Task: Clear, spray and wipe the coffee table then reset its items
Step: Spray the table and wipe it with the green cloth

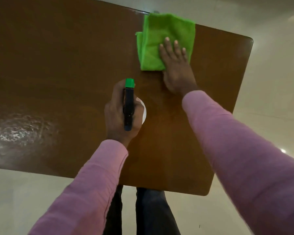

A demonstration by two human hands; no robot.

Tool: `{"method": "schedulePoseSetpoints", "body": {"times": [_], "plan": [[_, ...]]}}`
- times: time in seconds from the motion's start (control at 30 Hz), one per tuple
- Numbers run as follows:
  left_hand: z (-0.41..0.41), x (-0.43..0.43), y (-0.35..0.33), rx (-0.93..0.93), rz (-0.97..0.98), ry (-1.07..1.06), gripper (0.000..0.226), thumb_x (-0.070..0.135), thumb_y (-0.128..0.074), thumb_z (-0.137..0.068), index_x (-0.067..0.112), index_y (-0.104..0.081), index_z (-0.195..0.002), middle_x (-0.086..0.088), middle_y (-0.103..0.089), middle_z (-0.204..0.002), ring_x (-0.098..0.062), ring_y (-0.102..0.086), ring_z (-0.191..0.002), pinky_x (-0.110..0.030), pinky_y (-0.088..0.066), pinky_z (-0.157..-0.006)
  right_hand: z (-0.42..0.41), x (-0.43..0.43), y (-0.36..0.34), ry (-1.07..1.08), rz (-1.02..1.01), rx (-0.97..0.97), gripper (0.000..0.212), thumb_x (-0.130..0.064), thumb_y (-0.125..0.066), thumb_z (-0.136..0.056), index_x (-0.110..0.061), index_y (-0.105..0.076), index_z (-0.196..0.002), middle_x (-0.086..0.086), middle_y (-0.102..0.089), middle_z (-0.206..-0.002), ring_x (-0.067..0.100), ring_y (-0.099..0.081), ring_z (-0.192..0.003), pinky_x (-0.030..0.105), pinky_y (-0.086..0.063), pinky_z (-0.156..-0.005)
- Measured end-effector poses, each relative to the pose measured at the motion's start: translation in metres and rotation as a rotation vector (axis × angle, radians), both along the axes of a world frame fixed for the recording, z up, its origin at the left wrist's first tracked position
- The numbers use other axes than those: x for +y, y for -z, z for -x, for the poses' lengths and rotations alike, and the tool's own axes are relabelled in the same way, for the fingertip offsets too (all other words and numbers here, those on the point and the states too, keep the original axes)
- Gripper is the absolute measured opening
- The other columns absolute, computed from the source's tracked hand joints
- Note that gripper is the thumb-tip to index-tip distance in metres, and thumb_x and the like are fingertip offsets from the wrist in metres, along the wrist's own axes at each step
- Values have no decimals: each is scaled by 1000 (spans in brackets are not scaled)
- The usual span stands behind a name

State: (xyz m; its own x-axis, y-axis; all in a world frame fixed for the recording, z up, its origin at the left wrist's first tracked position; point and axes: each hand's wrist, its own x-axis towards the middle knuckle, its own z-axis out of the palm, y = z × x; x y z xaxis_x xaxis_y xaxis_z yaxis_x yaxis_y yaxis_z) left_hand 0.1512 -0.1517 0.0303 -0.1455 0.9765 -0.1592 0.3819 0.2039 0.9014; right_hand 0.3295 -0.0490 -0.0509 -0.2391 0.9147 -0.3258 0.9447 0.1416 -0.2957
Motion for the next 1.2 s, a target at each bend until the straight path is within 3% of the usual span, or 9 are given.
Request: {"method": "schedulePoseSetpoints", "body": {"times": [0.2, 0.37, 0.47, 0.6, 0.7, 0.83, 1.0, 1.1, 1.2], "plan": [[-5, 1, -2, 53, -88, 78, 42, 27, -49, -86, 3, -50, -120, 13, -55, -77, -15, -62, -68, -18, -53, -64, -112, -3, -7, 480, 77, -44, 68, -7, -38, -92, -7, -8, -153, 16, 1, -161, 40, 3, -146, 52, -2, -119], [-4, -1, 0, 28, -48, 109, 42, 18, -57, -85, 6, -48, -124, 12, -54, -77, -16, -61, -68, -19, -52, -63, -76, -66, -4, 289, 75, -61, 70, -15, -37, -91, -9, -7, -154, 15, 0, -161, 43, 4, -145, 54, -1, -118], [4, -4, -2, 54, -5, 143, 43, 10, -61, -84, 14, -48, -124, 12, -56, -77, -14, -62, -72, -22, -54, -69, -56, -179, -15, 205, 138, -54, 74, -20, -33, -85, -14, -5, -154, 12, -1, -161, 40, 5, -146, 58, -8, -118], [16, -5, -5, 11, 50, 242, 46, 4, -63, -84, 15, -48, -125, 6, -58, -82, -13, -60, -79, -9, -51, -70, -23, -339, -31, 266, 278, -54, 79, -19, -41, -89, -22, 5, -154, 4, 5, -162, 33, 8, -147, 58, -18, -116], [30, -15, -5, 48, 13, 344, 47, 16, -58, -81, 11, -49, -127, 9, -57, -81, -13, -62, -77, -18, -56, -74, -13, -358, -30, 300, 304, -54, 81, -20, -36, -86, -25, 8, -153, 3, 2, -161, 32, 6, -148, 54, -13, -118], [52, -52, -1, -23, 27, 343, 48, 25, -58, -78, 11, -49, -122, -6, -60, -86, -28, -63, -77, -50, -58, -74, -34, -259, -22, 352, 198, -63, 76, -12, -41, -87, -15, -5, -153, 10, -3, -161, 36, 4, -147, 51, -4, -119], [62, -97, -1, 12, 58, 314, 36, 15, -60, -80, 28, -52, -112, 20, -60, -84, -13, -63, -76, -46, -59, -73, -86, -98, -14, 391, 145, -56, 66, -14, -42, -96, -12, -8, -153, 13, 1, -161, 40, 2, -146, 53, -5, -118], [60, -113, -3, 34, 59, 261, 30, 14, -58, -79, 25, -51, -106, 23, -57, -78, -11, -59, -74, -44, -54, -70, -75, -117, -9, 357, 135, -91, 68, -14, -42, -95, -8, -7, -153, 16, 1, -161, 43, 1, -145, 54, -5, -117], [58, -121, -1, -94, 127, 233, 43, 16, -60, -77, 18, -50, -119, 17, -58, -86, -20, -62, -82, -54, -57, -78, -54, -221, -11, 319, 77, -82, 72, -14, -42, -90, -9, -8, -153, 15, -2, -161, 43, 1, -145, 54, -3, -117]]}}
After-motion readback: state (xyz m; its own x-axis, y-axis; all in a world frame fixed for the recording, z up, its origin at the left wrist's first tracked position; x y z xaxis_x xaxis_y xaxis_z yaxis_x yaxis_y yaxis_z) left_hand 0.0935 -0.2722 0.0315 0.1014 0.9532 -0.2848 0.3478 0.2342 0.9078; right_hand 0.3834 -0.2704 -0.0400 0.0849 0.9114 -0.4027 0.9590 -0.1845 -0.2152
